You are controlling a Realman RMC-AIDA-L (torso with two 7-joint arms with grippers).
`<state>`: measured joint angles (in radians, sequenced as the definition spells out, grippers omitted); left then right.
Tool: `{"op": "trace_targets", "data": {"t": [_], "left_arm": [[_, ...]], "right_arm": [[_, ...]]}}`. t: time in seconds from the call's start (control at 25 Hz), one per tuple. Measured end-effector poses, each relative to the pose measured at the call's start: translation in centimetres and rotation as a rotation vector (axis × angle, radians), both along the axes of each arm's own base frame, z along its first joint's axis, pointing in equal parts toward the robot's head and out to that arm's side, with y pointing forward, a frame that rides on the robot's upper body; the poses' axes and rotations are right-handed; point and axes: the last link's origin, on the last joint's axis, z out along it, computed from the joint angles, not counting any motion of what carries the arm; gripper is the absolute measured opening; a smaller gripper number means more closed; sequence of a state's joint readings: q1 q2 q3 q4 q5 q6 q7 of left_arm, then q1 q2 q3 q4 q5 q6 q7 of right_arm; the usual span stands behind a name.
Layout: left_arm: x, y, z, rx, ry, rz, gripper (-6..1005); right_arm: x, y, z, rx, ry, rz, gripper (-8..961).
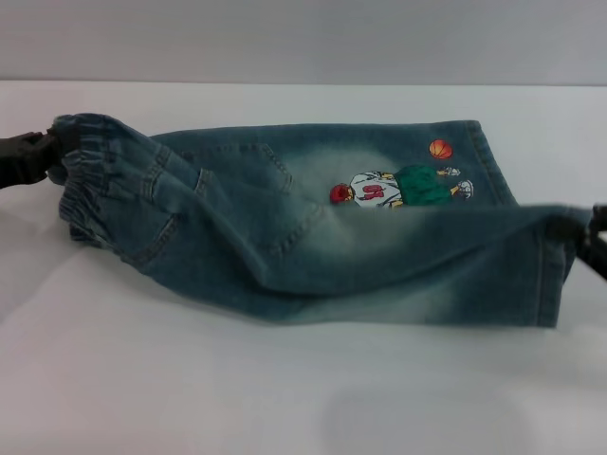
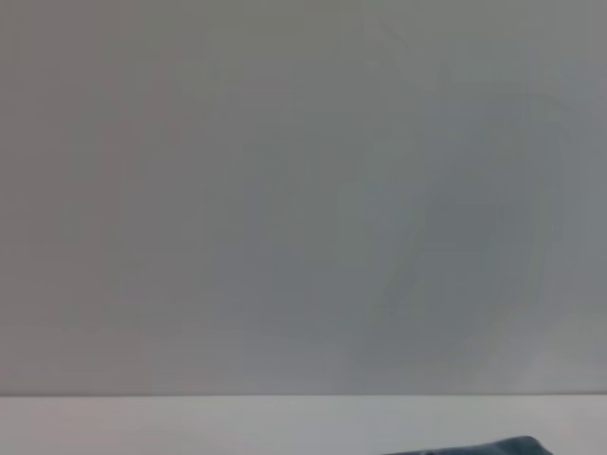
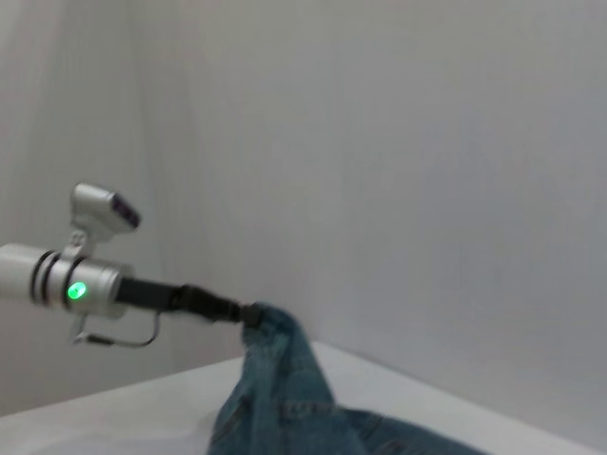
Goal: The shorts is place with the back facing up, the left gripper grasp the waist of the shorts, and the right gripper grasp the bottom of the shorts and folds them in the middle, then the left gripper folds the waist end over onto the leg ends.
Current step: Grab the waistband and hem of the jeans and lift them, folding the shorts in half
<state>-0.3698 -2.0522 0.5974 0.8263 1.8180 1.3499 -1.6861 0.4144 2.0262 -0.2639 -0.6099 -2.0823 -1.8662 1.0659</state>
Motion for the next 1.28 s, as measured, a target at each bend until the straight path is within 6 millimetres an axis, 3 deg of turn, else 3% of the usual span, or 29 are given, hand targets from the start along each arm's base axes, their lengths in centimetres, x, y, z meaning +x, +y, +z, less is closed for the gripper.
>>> {"op": "trace_targets", "data": {"t": [0.4, 0.68, 1.28], "left_arm": [[-1.2, 0.7, -0.3, 0.039, -0.015, 0.093, 71], [-1.1, 2.0, -0.5, 0.071, -0.002, 0.114, 73], [-0.4, 4.6, -1.0, 0.131, 0.031, 0.142, 77]], "right_arm": [[-0.6, 4.2, 0.7, 0.141, 0.006, -0.092, 1], [-2.3, 7.2, 0.8, 0.201, 0.039, -0.119, 2], [-2.1, 9.8, 1.1, 0.317, 0.058, -0.242, 3]]}}
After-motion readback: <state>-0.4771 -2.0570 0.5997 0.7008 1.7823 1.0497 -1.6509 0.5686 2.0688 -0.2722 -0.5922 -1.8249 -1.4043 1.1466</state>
